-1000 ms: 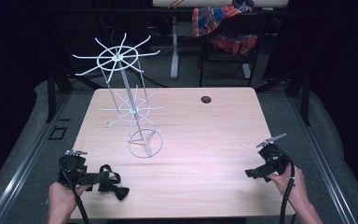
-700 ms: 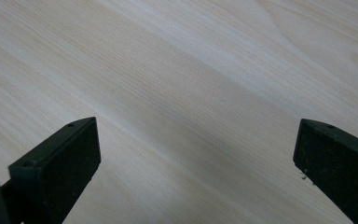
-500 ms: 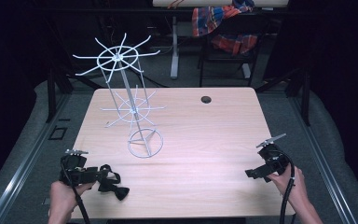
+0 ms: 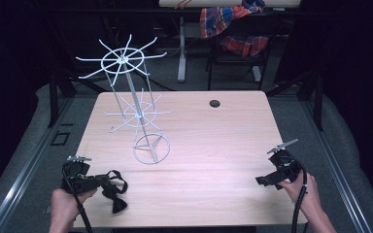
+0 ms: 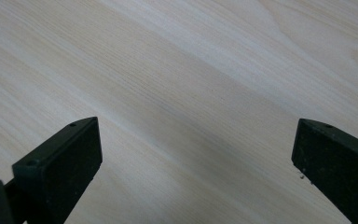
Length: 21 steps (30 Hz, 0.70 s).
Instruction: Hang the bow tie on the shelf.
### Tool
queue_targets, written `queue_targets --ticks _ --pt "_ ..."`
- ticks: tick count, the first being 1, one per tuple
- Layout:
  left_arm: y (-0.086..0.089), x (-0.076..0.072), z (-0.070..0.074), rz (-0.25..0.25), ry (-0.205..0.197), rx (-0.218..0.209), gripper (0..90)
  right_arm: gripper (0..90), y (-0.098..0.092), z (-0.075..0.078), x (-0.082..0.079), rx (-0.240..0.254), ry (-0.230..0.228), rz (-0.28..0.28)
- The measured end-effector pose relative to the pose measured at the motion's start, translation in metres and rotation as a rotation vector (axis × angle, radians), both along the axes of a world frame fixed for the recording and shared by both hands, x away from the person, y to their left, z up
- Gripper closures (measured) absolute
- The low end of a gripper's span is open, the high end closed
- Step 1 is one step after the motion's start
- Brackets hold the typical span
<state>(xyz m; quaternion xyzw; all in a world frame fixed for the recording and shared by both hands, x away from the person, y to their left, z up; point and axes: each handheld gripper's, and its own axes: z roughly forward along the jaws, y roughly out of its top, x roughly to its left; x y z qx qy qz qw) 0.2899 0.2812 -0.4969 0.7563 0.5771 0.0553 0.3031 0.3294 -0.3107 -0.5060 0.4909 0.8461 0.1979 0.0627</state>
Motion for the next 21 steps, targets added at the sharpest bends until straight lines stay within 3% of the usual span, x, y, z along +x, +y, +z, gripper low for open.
queue_targets --ticks 5,21 --pt "-0.001 -0.001 0.001 -0.013 -0.006 0.008 85.6 1.3 0.000 0.000 0.000 -0.005 0.000 0.001" --pt "-0.003 -0.007 0.010 -0.020 -0.075 0.031 86.7 1.3 -0.001 0.000 0.000 0.003 -0.008 -0.008"
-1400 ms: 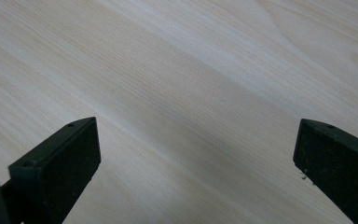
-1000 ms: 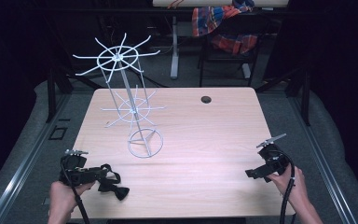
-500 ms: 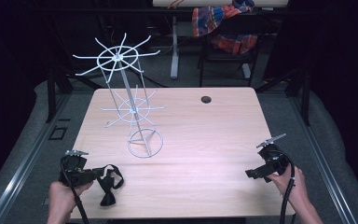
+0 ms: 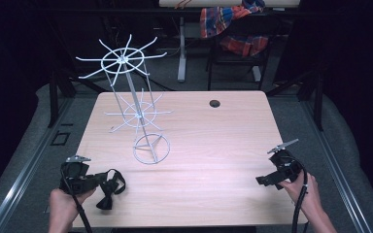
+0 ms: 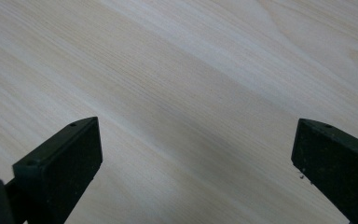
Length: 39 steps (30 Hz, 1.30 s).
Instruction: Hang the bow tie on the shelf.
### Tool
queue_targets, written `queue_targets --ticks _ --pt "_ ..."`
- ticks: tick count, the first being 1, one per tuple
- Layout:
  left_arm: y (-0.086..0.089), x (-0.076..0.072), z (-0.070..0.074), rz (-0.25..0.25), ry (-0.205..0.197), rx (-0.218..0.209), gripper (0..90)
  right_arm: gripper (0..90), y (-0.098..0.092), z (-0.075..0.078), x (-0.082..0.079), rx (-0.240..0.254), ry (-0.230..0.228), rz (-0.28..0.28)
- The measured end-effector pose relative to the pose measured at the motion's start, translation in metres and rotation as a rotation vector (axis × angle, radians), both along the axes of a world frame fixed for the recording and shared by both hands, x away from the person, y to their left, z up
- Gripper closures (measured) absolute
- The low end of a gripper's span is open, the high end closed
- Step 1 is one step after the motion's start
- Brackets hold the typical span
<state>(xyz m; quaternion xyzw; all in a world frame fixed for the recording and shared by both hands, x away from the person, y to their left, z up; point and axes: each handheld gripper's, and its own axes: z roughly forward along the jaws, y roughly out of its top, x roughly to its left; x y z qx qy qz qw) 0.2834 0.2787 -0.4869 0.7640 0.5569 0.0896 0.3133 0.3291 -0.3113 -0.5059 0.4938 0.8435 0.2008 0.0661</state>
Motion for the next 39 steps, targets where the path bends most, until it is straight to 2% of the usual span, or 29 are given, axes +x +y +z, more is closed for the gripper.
queue_targets --ticks 4,5,12,13,30,31,33,39 --pt "0.000 -0.001 0.002 -0.001 -0.012 -0.002 87.2 1.3 0.000 0.000 0.000 -0.001 0.002 0.001" --pt "0.000 -0.001 0.003 -0.003 -0.012 -0.002 87.2 1.3 -0.001 0.000 0.000 -0.014 0.007 0.008" --pt "0.001 -0.002 0.006 -0.003 -0.023 -0.006 87.6 1.4 0.000 0.000 0.000 -0.004 0.005 0.004" --pt "0.001 -0.002 0.006 0.003 -0.028 -0.010 87.7 1.4 -0.001 0.000 0.001 -0.018 0.010 0.009" --pt "0.006 0.000 0.018 0.025 -0.076 -0.030 87.9 1.4 -0.001 0.000 0.001 -0.017 0.015 0.009" --pt "0.006 0.000 0.019 0.023 -0.075 -0.029 87.9 1.4 0.000 0.000 0.001 -0.001 0.017 0.007" --pt "0.007 0.000 0.020 0.024 -0.074 -0.027 88.0 1.4 -0.001 0.000 0.001 -0.021 0.015 0.012" --pt "0.009 0.001 0.024 0.035 -0.092 -0.032 88.0 1.5 0.000 0.000 0.001 -0.014 0.016 0.011"
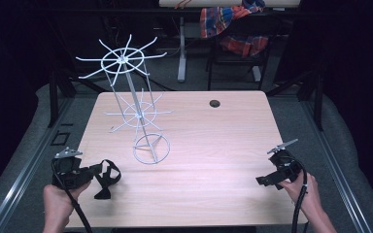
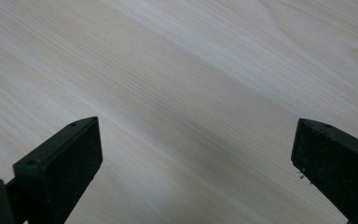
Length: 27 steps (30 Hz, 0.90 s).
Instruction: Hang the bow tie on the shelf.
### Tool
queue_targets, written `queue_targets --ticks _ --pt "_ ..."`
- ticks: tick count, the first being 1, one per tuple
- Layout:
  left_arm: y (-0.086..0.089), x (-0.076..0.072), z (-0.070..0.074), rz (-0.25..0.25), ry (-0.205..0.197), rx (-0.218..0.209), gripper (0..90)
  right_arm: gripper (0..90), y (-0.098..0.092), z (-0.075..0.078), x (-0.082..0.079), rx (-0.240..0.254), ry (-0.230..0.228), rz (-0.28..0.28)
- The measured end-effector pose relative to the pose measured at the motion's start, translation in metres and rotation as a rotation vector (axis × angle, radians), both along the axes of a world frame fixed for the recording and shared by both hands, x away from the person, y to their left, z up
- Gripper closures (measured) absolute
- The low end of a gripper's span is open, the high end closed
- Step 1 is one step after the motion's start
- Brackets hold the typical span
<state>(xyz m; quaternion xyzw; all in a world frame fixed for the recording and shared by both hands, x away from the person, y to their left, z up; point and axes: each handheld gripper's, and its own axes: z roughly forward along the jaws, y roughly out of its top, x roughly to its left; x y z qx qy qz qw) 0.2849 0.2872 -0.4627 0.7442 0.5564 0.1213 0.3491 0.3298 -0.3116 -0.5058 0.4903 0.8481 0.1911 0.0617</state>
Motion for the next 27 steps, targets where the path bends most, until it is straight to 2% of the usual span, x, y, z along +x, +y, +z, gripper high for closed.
queue_targets --ticks 5,8,11,22,23,27 --pt "0.001 0.003 0.005 0.013 -0.018 -0.007 88.0 1.5 0.000 -0.001 0.000 0.010 -0.002 -0.008" --pt "0.001 0.006 0.010 0.021 -0.033 -0.013 88.0 1.5 0.000 0.000 0.000 -0.010 -0.002 -0.004" --pt "0.001 0.008 0.012 0.025 -0.040 -0.016 88.0 1.5 0.000 -0.001 0.000 -0.010 -0.001 -0.004" --pt "0.001 0.015 0.025 0.038 -0.079 -0.029 88.1 1.9 0.000 -0.001 0.000 0.011 0.000 -0.006" --pt "0.000 0.016 0.026 0.038 -0.085 -0.031 88.1 1.9 -0.001 -0.001 0.000 -0.004 -0.003 -0.006" --pt "0.001 0.017 0.029 0.041 -0.088 -0.033 88.1 1.9 -0.001 -0.001 0.000 -0.001 -0.005 -0.006"
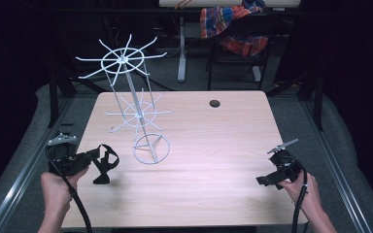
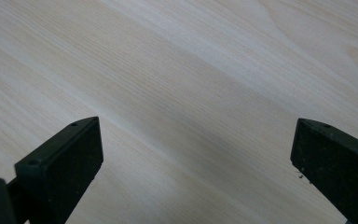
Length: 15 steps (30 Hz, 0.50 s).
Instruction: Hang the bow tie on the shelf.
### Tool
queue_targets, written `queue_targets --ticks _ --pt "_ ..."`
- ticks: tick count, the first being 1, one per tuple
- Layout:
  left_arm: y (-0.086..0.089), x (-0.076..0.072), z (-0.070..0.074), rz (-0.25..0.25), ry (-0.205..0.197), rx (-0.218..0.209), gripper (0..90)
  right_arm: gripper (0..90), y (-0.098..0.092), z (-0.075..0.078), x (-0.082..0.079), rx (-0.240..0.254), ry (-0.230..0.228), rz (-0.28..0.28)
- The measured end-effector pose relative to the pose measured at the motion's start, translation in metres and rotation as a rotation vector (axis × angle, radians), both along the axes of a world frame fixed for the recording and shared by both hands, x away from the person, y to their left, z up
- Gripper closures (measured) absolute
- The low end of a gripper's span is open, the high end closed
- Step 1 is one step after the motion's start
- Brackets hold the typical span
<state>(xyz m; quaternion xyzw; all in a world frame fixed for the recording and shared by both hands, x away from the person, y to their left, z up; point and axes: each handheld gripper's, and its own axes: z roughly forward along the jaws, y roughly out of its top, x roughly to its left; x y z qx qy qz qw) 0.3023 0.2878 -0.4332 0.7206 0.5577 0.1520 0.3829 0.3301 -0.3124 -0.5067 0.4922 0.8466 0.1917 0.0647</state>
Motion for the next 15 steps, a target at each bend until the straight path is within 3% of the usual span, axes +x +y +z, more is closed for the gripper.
queue_targets --ticks 15 --pt "-0.003 0.006 0.014 0.005 -0.040 -0.019 88.1 1.9 0.000 0.000 0.000 0.000 -0.001 -0.005"
